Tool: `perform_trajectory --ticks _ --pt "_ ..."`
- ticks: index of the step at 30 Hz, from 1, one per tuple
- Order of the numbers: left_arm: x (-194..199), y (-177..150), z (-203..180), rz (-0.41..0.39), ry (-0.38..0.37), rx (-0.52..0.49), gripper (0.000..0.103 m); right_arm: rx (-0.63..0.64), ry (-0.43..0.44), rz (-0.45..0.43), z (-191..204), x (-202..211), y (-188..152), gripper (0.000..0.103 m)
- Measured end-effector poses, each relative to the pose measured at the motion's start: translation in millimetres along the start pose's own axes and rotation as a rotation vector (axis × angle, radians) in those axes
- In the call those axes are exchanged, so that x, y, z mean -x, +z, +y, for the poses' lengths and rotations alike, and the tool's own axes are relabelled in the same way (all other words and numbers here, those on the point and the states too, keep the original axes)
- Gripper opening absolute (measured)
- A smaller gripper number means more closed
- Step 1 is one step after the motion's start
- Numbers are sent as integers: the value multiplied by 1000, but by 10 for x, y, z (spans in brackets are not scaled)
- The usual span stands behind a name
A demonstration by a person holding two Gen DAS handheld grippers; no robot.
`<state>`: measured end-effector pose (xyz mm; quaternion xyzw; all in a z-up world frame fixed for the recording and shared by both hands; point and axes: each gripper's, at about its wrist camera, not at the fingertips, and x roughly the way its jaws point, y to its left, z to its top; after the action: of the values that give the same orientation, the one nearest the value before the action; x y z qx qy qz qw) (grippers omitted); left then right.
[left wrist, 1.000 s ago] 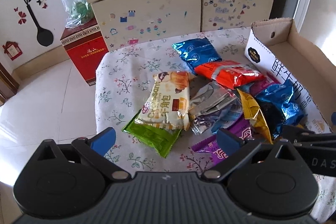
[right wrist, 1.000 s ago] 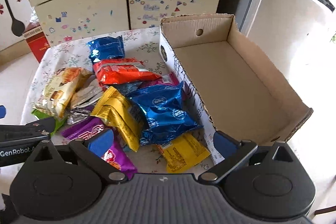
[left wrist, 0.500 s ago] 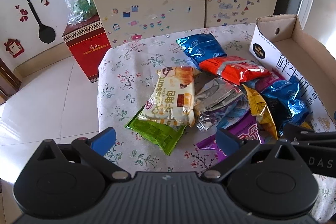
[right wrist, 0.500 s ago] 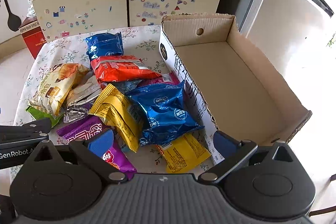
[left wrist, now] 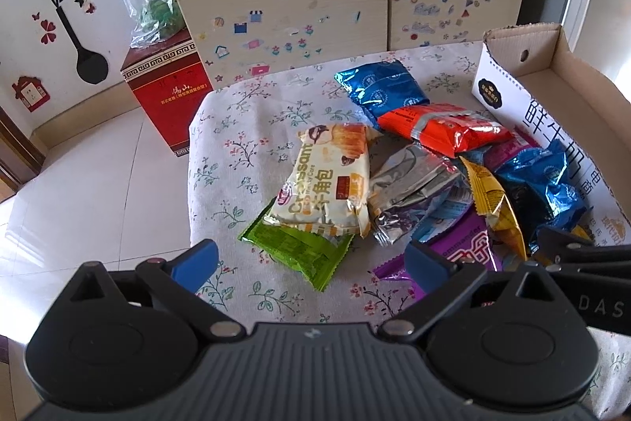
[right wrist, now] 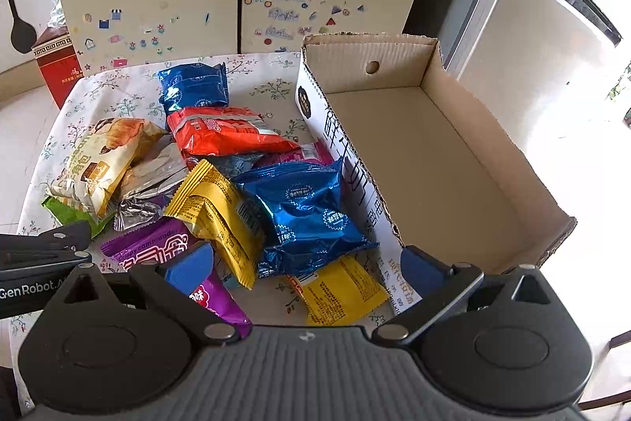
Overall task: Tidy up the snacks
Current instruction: 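Move both grippers toward the snack pile beside the cardboard box, then grasp the purple snack packet with the right gripper while the left gripper grasps the cream bread packet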
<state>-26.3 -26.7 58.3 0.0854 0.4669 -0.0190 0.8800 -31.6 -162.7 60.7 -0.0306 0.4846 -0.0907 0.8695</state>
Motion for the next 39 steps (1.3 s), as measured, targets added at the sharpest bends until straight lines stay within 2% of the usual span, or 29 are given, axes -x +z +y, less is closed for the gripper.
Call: perform_trajectory --ticks 25,28,32,39 --pt "30 -32 -49 -26 -5 -37 98 19 -7 -14 -3 32 -26 103" --pt "48 -21 -34 -34 -26 -32 98 9 16 -18 -45 42 -29 103" --pt "98 53 94 -60 -74 20 99 -26 95 -27 -142 74 -24 103" --pt "99 214 357 -95 -88 96 99 -111 214 -43 -359 120 -12 103"
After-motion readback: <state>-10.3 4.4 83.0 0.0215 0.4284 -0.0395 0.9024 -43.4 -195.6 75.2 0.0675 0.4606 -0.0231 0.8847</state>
